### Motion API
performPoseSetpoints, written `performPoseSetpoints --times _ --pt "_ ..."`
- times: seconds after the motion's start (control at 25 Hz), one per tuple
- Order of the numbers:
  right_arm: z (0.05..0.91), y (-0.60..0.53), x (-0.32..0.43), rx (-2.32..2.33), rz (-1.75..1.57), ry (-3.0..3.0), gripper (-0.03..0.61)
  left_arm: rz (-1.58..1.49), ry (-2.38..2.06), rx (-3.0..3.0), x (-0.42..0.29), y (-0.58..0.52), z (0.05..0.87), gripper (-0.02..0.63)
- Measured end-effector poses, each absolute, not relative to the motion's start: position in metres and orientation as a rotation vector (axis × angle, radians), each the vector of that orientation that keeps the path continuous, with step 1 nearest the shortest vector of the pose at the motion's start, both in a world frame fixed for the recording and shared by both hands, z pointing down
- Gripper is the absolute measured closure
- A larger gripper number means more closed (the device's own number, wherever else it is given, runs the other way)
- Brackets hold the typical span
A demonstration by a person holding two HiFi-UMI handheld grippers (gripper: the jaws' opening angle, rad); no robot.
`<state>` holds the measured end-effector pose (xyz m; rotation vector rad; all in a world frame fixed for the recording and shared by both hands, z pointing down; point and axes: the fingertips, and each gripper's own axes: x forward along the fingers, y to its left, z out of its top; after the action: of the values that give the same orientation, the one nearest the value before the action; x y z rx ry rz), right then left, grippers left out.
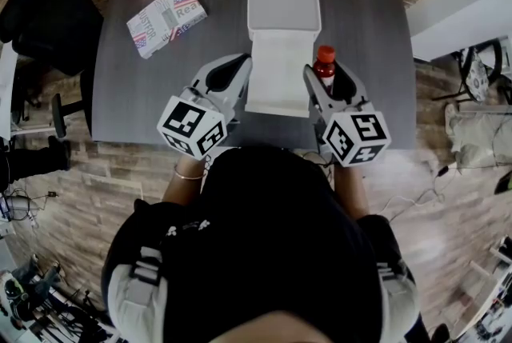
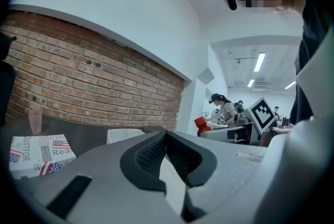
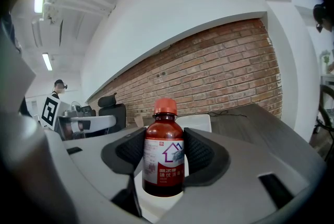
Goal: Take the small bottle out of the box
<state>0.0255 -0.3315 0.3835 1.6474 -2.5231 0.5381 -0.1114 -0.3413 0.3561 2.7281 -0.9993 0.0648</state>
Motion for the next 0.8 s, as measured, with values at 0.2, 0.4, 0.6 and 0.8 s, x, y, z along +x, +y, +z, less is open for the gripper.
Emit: performPoseSetpoints --times 0.2,0.4,0.6,0.8 --pt "0.3842 -0.3318 0.0254 1.639 0.529 -2.517 0.356 0.066 -0.992 2.724 -0.1095 -0.3417 0.3591 0.614" --pt "0.385 -0.3324 0.024 1.632 0.523 -2.52 0.356 0.064 -0.992 2.712 -0.1107 -0.3431 0.3612 0.614" --pt "0.3832 -0.3341 0.0231 1.625 0.527 -2.523 0.356 0.063 -0.994 2.711 -0.1113 -0.3447 0.3588 0.614" --pt "0.3834 -0.3336 0.0242 1.624 0.532 -2.525 0.356 0.067 -1.003 2.708 -0.1119 -0.3442 0.3592 0.614"
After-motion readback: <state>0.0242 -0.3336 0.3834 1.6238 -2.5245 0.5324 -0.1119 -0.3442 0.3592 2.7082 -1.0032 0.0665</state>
